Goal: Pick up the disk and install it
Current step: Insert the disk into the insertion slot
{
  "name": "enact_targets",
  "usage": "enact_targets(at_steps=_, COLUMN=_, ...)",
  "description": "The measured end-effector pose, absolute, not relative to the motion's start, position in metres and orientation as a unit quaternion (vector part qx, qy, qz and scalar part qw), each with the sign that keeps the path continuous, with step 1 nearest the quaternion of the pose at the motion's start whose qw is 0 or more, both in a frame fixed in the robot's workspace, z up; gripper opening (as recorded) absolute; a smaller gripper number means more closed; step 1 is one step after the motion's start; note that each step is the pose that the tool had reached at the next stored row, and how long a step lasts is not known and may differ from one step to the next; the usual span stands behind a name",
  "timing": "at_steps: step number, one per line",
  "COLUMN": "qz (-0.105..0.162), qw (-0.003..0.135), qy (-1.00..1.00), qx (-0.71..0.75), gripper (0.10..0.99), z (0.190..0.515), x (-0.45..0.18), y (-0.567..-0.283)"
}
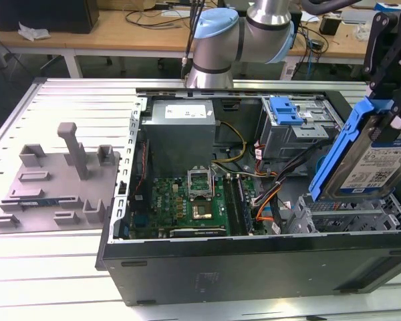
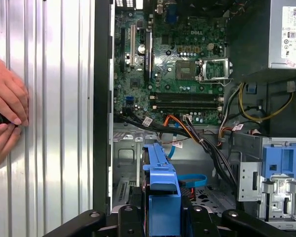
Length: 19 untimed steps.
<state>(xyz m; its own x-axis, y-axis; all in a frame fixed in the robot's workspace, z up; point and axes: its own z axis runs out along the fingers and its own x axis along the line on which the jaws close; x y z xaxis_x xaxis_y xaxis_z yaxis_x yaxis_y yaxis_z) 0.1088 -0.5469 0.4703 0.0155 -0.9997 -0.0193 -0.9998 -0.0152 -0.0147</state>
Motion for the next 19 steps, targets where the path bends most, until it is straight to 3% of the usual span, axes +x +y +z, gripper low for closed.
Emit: enact_targets(at_steps=19, qz=0.002, qw=0.012, qy=0.702, qx=-0.712, gripper=0.369, z=0.4631, x=0.1082, y=-0.5469)
